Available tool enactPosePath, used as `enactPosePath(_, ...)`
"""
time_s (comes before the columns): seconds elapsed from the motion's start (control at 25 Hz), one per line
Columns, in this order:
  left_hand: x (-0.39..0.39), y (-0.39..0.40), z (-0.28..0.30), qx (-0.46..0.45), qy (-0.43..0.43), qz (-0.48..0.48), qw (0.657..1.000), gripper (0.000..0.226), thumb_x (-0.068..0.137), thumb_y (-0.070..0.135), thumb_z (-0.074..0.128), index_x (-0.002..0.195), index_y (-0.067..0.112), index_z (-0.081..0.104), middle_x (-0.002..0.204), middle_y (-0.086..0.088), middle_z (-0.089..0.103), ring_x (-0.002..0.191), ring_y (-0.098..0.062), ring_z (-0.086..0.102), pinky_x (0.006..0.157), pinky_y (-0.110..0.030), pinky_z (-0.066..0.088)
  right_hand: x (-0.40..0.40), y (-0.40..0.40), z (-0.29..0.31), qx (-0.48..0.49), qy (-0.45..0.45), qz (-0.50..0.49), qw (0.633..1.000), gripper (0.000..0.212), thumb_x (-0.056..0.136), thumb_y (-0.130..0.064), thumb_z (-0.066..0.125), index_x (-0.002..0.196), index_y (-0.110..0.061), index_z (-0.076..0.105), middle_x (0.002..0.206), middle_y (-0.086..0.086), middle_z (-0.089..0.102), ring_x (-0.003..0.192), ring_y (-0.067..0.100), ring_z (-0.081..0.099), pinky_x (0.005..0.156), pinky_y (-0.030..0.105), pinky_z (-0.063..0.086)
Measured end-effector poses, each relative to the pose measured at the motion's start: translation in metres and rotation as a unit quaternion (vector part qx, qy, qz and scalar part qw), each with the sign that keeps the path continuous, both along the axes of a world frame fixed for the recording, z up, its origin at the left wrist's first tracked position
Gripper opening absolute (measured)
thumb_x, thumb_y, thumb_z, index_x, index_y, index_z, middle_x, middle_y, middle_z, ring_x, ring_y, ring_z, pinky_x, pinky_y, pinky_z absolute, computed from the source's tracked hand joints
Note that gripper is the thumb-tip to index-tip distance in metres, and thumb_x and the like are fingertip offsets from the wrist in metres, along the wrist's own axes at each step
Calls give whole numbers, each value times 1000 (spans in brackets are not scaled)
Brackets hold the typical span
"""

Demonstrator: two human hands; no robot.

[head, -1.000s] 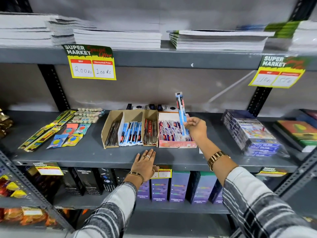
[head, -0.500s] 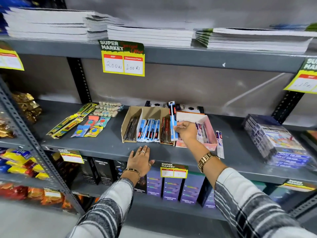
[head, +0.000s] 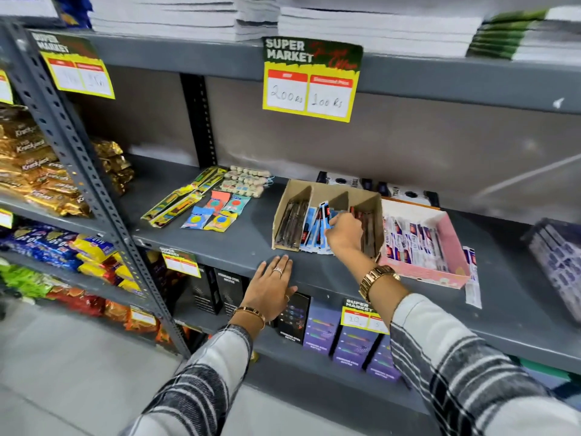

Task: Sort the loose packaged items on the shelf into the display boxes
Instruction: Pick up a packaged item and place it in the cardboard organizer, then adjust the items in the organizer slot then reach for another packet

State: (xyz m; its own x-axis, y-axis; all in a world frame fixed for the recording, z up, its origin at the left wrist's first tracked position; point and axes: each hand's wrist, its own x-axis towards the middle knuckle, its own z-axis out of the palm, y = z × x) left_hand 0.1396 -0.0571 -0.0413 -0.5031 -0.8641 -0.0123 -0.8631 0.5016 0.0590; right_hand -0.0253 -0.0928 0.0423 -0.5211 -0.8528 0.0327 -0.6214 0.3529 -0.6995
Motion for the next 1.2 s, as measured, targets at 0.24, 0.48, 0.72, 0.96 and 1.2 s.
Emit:
enactPosePath(0.24, -1, -1, -8, -3, 24, 2, 1000, 59, 103, 31, 28, 150, 7, 2, 162, -8, 5, 149, -23, 2, 121, -41, 0, 14, -17, -15, 37, 104, 43, 993, 27, 86, 9, 47, 112, 11, 54, 121, 30, 59, 116, 42, 55, 93, 44, 48)
enactPosePath(0.48, 1, -4, -10, 1, 42, -8, 999, 58, 103, 27, 28, 150, 6, 2, 162, -9, 4, 149, -24, 2, 121, -42, -2, 12, -30, -23, 50, 168, 61, 983, 31, 87, 7, 46, 118, 13, 49, 124, 32, 56, 118, 41, 54, 98, 42, 46)
enactPosePath(0.72, 2, -4, -11, 1, 55, -14, 998, 57, 103, 25, 29, 150, 6, 2, 162, -10, 4, 149, -24, 2, 121, -41, -3, 10, -37, -27, 89, 207, 51, 973, 30, 91, 3, 45, 120, 8, 49, 127, 29, 55, 119, 39, 55, 97, 41, 48)
enactPosePath(0.96, 2, -5, -11, 4, 50, -12, 999, 57, 102, 25, 29, 150, 7, 3, 162, -9, 5, 149, -24, 2, 121, -41, -3, 7, -34, -24, 39, 301, 109, 947, 27, 86, 12, 45, 107, 7, 61, 114, 28, 63, 111, 38, 57, 100, 41, 44)
enactPosePath(1.2, -5, -1, -5, 8, 23, 10, 1000, 61, 102, 34, 30, 150, 6, 5, 161, -9, 8, 149, -23, 5, 121, -44, 1, -17, -12, -21, -27, 372, 154, 915, 35, 95, -19, 46, 128, -7, 54, 137, 14, 53, 132, 28, 40, 115, 41, 22)
